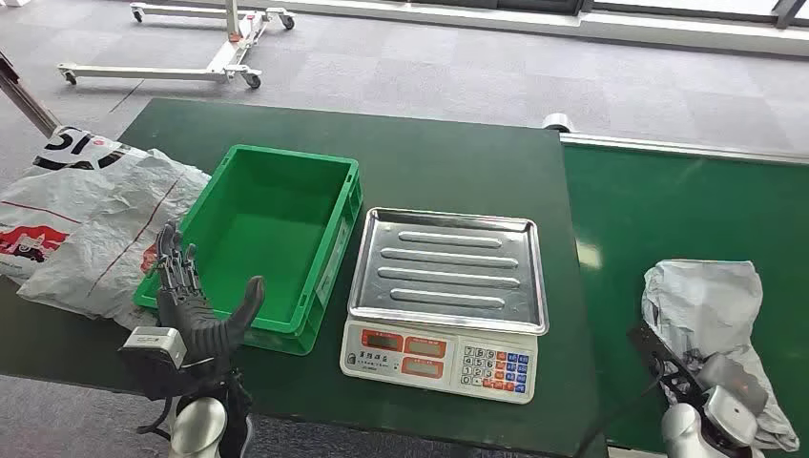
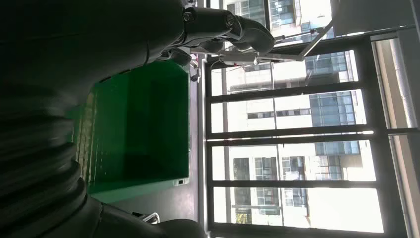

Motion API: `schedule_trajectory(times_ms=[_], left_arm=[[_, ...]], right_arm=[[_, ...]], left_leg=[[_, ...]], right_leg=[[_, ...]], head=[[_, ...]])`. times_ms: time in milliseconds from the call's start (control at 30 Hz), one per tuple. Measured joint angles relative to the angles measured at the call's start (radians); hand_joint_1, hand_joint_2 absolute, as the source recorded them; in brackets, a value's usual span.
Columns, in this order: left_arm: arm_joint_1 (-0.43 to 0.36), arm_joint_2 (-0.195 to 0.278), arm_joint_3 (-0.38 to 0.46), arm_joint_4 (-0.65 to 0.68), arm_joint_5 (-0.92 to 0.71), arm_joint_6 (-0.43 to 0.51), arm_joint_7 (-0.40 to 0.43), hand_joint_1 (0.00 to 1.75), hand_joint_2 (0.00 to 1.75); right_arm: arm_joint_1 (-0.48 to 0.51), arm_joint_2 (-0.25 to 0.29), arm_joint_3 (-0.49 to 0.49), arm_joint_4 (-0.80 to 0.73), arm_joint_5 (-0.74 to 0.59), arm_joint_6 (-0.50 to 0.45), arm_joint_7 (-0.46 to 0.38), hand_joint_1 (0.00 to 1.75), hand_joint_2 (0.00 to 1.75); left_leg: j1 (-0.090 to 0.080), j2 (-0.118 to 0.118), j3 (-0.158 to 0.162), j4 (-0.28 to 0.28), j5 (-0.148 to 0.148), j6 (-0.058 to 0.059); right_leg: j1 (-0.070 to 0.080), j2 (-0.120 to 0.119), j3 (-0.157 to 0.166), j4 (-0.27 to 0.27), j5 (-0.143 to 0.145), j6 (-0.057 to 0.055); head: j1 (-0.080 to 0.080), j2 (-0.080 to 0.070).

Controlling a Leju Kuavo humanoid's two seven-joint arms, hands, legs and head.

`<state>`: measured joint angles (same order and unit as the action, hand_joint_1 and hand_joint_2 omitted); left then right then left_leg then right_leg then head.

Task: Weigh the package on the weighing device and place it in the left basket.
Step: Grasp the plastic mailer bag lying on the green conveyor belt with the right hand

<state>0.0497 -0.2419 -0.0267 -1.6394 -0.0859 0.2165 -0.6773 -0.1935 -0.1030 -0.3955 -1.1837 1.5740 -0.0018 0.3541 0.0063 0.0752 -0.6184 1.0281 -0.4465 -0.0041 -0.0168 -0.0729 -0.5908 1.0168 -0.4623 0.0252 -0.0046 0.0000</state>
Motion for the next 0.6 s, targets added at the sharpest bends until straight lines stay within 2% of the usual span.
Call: schedule_trajectory(times_ms=[100,300,433,600], left_arm=[[0.000,0.000,0.000,-0.002,0.002,0.005,0.000,0.00,1.75],[0.002,0.000,0.003,-0.016,0.009,0.007,-0.011,0.00,1.75],[0.003,0.000,0.005,-0.017,0.011,0.007,-0.012,0.00,1.75],[0.003,0.000,0.006,-0.017,0.011,0.007,-0.014,0.00,1.75]], right_arm=[[-0.007,-0.006,0.050,-0.063,0.000,-0.038,0.051,1.75,1.75],[-0.032,-0.030,0.251,-0.275,0.000,-0.077,0.199,1.75,1.75],[-0.033,-0.041,0.344,-0.357,0.000,-0.077,0.231,1.75,1.75],[-0.032,-0.047,0.389,-0.402,0.000,-0.083,0.239,1.75,1.75]], left_leg=[[0.000,0.000,0.000,0.000,0.000,0.000],[0.000,0.000,0.000,0.000,0.000,0.000],[0.000,-0.001,0.000,0.000,0.000,0.000],[0.000,-0.001,-0.001,0.000,0.000,0.000]], right_leg=[[0.000,0.000,0.000,0.000,0.000,0.000],[0.000,0.000,-0.001,0.000,-0.001,0.000],[0.000,-0.001,-0.001,0.000,-0.001,0.000],[0.000,-0.001,-0.001,0.000,-0.002,0.000]], head=[[0.000,0.000],[0.000,0.000],[0.000,0.000],[0.000,0.000]])
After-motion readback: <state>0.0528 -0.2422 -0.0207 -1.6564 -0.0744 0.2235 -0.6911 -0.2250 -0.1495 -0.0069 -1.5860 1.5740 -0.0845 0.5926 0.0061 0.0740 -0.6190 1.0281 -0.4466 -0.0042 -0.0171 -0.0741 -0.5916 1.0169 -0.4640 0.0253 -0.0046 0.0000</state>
